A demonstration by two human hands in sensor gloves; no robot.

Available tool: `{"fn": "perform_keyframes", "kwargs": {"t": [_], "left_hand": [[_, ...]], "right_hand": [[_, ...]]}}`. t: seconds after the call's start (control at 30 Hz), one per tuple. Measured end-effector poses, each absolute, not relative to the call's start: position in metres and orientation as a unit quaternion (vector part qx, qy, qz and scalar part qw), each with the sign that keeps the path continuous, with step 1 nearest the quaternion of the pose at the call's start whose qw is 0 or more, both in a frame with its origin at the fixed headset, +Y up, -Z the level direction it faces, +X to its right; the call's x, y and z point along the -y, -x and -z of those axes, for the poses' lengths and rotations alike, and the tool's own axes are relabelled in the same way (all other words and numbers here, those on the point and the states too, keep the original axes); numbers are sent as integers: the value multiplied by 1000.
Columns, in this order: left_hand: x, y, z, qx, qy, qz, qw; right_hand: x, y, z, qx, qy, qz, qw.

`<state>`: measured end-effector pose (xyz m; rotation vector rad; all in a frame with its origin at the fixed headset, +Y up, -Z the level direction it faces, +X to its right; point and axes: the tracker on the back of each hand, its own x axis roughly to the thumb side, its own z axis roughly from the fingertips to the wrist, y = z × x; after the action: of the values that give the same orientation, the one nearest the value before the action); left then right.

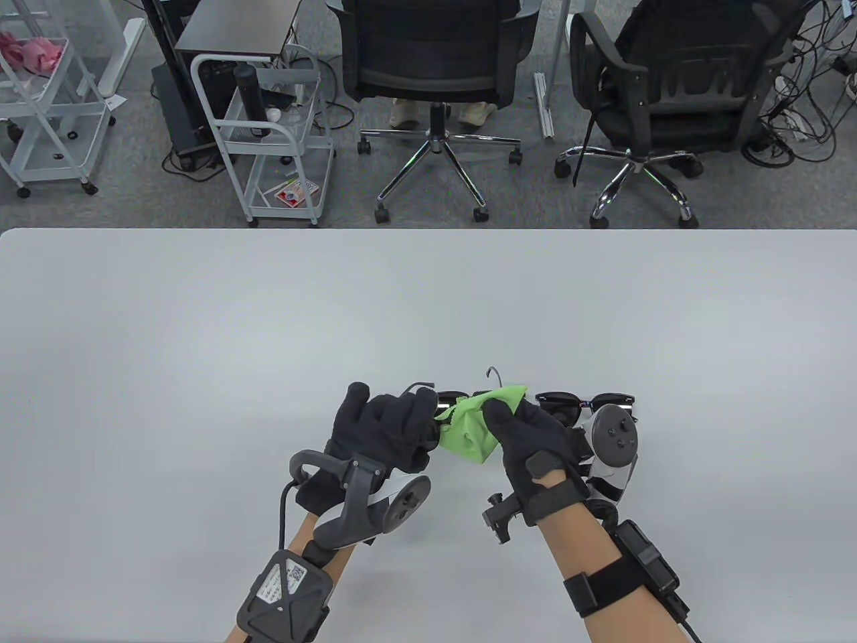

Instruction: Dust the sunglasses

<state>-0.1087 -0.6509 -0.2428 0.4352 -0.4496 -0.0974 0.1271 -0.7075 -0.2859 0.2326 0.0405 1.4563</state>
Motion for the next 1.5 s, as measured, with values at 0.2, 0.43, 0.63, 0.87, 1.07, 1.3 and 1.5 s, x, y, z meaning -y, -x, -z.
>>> {"fn": "perform_keyframes", "kwargs": {"t": [0.2, 0.43, 0.63, 0.87, 1.07, 1.3, 1.5], "left_hand": [[650, 103, 238, 241, -228, 66, 941], [644, 114, 244, 231, -224, -6, 947], [642, 124, 246, 219, -236, -16, 947], [644, 109, 239, 242, -246, 33, 938], [641, 111, 240, 234, -246, 21, 940], [640, 120, 241, 223, -248, 17, 943], [639, 119, 240, 229, -252, 28, 940]], "right_hand": [[711, -120, 284, -22, -80, -665, 743], [698, -127, 281, 46, -70, -678, 731], [706, -127, 287, -38, -121, -640, 758], [703, -122, 280, 77, -50, -720, 687], [697, -128, 280, 77, -57, -696, 712], [702, -129, 289, -59, -146, -640, 752], [690, -129, 283, 30, -117, -723, 680]]}}
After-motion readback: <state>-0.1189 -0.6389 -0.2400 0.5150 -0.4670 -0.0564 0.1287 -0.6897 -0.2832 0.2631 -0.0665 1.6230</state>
